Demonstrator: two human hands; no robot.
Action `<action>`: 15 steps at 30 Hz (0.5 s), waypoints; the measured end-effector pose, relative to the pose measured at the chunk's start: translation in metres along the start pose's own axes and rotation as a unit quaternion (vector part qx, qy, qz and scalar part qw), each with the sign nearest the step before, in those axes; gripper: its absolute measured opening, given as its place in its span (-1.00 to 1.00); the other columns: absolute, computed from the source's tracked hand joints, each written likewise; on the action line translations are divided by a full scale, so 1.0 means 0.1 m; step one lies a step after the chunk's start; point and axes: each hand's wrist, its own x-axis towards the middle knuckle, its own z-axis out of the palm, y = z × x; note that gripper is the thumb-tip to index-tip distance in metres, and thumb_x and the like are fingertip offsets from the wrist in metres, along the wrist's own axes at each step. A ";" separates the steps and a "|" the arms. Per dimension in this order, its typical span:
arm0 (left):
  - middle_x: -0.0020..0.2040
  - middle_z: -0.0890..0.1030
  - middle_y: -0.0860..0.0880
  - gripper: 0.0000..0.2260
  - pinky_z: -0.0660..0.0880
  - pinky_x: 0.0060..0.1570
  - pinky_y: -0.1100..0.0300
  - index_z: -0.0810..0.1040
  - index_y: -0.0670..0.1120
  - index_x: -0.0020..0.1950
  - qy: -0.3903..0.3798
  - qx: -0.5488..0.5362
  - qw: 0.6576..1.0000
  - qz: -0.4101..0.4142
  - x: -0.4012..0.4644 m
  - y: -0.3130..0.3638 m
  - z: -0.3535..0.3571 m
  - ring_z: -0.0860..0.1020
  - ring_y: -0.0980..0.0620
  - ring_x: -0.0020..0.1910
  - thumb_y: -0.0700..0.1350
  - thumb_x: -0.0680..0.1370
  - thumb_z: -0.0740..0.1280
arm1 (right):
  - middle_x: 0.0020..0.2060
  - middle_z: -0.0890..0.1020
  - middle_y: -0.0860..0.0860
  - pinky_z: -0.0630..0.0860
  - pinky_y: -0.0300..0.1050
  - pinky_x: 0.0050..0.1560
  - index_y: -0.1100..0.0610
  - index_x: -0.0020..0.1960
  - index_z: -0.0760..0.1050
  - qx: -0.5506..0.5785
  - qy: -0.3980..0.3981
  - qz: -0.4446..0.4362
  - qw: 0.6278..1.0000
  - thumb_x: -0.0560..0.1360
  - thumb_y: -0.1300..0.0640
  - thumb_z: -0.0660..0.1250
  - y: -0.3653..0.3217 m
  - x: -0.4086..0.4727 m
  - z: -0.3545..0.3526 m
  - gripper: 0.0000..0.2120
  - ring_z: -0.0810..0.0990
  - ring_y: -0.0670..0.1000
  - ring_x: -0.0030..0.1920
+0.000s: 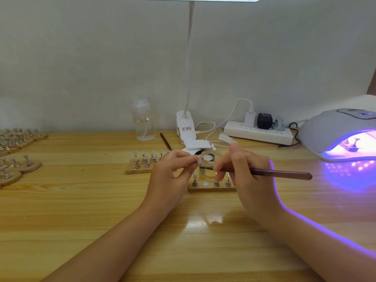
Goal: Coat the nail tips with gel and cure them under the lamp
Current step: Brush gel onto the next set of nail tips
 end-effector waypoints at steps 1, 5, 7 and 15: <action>-0.18 0.57 0.09 -0.75 0.37 -0.10 0.48 0.58 0.10 -0.07 0.000 0.002 1.000 0.002 0.00 0.00 0.00 0.49 0.28 -0.14 -0.26 0.43 0.38 | -0.51 0.56 -0.02 0.33 -0.43 -0.44 0.12 -0.35 0.56 -0.009 0.004 -0.012 1.000 0.50 -0.05 0.09 0.00 0.00 -0.01 -0.58 0.48 -0.17 -0.51; -0.19 0.57 0.09 -0.76 0.37 -0.11 0.48 0.59 0.06 -0.05 0.010 0.003 1.000 0.000 0.00 0.00 0.01 0.49 0.27 -0.15 -0.28 0.42 0.39 | -0.46 0.58 -0.07 0.38 -0.40 -0.40 0.09 -0.32 0.56 -0.051 -0.012 -0.010 0.999 0.50 -0.06 0.06 0.01 0.01 -0.01 -0.58 0.50 -0.19 -0.45; -0.20 0.57 0.09 -0.74 0.37 -0.12 0.48 0.59 0.10 -0.07 0.013 -0.003 1.000 0.001 0.00 0.01 0.01 0.48 0.28 -0.17 -0.27 0.42 0.39 | -0.49 0.58 0.01 0.36 -0.41 -0.42 0.11 -0.37 0.56 -0.027 -0.007 0.006 1.000 0.49 -0.09 0.07 0.01 0.00 -0.01 -0.55 0.49 -0.17 -0.49; -0.19 0.57 0.09 -0.76 0.38 -0.11 0.45 0.59 0.09 -0.08 0.016 0.005 1.000 -0.002 0.00 0.03 0.00 0.49 0.23 -0.16 -0.26 0.42 0.40 | -0.47 0.58 -0.01 0.39 -0.33 -0.40 0.08 -0.35 0.56 -0.022 -0.013 0.003 1.000 0.49 -0.09 0.05 0.02 0.01 -0.01 -0.56 0.50 -0.14 -0.47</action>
